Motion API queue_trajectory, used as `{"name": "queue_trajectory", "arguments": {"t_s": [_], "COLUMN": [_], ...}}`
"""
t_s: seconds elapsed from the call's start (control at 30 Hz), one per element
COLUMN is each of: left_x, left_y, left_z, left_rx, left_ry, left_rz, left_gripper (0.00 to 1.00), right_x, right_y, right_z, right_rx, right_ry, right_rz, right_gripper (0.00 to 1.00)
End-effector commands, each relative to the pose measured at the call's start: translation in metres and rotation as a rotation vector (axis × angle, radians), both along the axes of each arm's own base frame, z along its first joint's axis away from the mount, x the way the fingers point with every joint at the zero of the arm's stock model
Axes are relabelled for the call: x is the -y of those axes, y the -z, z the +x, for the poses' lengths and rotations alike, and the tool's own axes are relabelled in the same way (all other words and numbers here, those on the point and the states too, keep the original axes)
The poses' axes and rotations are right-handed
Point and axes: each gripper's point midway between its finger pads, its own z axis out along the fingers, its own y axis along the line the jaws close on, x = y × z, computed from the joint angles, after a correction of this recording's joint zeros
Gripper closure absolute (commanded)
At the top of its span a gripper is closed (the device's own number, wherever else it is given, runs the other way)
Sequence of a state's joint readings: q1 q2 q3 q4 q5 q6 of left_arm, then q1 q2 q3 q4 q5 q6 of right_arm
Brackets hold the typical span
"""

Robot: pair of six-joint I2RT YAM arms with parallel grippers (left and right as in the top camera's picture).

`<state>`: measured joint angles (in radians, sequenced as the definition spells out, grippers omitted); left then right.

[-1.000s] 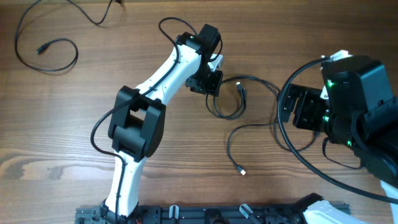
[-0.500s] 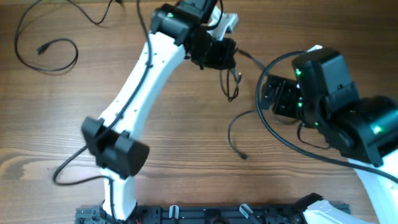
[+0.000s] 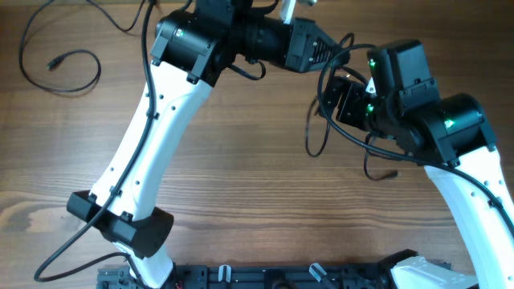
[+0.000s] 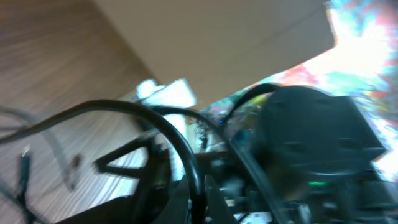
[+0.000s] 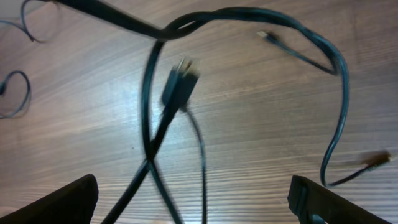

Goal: Untangle cables

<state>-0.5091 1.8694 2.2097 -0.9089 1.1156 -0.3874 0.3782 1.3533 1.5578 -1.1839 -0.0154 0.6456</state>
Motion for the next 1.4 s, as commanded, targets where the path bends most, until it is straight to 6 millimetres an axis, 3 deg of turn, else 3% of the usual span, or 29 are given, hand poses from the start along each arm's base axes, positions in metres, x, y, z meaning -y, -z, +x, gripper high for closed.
{"name": "queue_trajectory", "arguments": {"t_s": [0.0,0.1,0.13,0.23,0.27,0.37,0.4,0.53,0.63,0.7,0.8,0.87,1.07,1.1,1.17,1.23,1.3,1.37], "left_x": [-0.007,-0.005,-0.004,-0.014,-0.031,-0.075,-0.089,-0.140,-0.153,-0.161,-0.161,-0.159,-0.134,-0.131,-0.136,-0.148,-0.146,-0.123], "left_y": [-0.053,-0.080,-0.085,-0.100,-0.099,-0.086,-0.078,-0.015,0.013,0.025,0.027,0.029,0.035,0.035,0.041,0.052,0.053,0.037], "left_z": [-0.035,-0.032,-0.032,-0.022,-0.002,0.039,0.051,0.100,0.108,0.111,0.109,0.105,0.086,0.085,0.090,0.097,0.095,0.080], "left_rx": [-0.068,-0.092,-0.104,-0.105,-0.100,-0.121,-0.140,-0.251,-0.258,-0.282,-0.266,-0.235,-0.078,-0.077,-0.082,-0.151,-0.154,-0.041], "left_ry": [0.128,0.134,0.131,0.109,0.050,-0.099,-0.160,-0.519,-0.627,-0.688,-0.676,-0.650,-0.509,-0.501,-0.550,-0.653,-0.641,-0.472], "left_rz": [-0.131,-0.189,-0.200,-0.232,-0.234,-0.209,-0.192,-0.004,0.108,0.161,0.173,0.191,0.243,0.243,0.278,0.335,0.335,0.256], "left_gripper": [0.96,0.96,0.96,0.96,0.96,0.96,0.96,0.96,0.96,0.96,0.96,0.96,0.96,0.96,0.96,0.96,0.96,0.96], "right_x": [-0.005,-0.010,-0.011,0.006,0.020,0.039,0.042,0.035,0.043,0.056,0.071,0.077,0.070,0.070,0.070,0.064,0.062,0.061], "right_y": [0.003,0.011,0.015,0.025,0.026,0.011,0.003,-0.051,-0.078,-0.085,-0.082,-0.077,-0.065,-0.065,-0.067,-0.072,-0.074,-0.075], "right_z": [0.004,0.016,0.020,0.025,0.023,0.017,0.014,-0.010,-0.030,-0.035,-0.035,-0.030,-0.017,-0.017,-0.017,-0.017,-0.018,-0.018], "right_rx": [-0.007,-0.019,-0.022,-0.037,-0.049,-0.010,0.016,0.204,0.302,0.340,0.333,0.319,0.270,0.270,0.281,0.294,0.301,0.303], "right_ry": [-0.017,0.030,0.032,0.082,0.116,0.124,0.122,-0.007,0.008,0.052,0.112,0.140,0.163,0.163,0.164,0.142,0.133,0.129], "right_rz": [0.014,0.043,0.040,-0.046,-0.062,-0.068,-0.059,0.006,0.019,-0.014,-0.081,-0.119,-0.087,-0.087,-0.082,-0.051,-0.035,-0.029], "right_gripper": [0.00,0.00,0.04,0.36,0.57,0.78,0.79,0.78,0.76,0.74,0.63,0.63,0.57,0.55,0.23,0.21,0.21,0.18]}}
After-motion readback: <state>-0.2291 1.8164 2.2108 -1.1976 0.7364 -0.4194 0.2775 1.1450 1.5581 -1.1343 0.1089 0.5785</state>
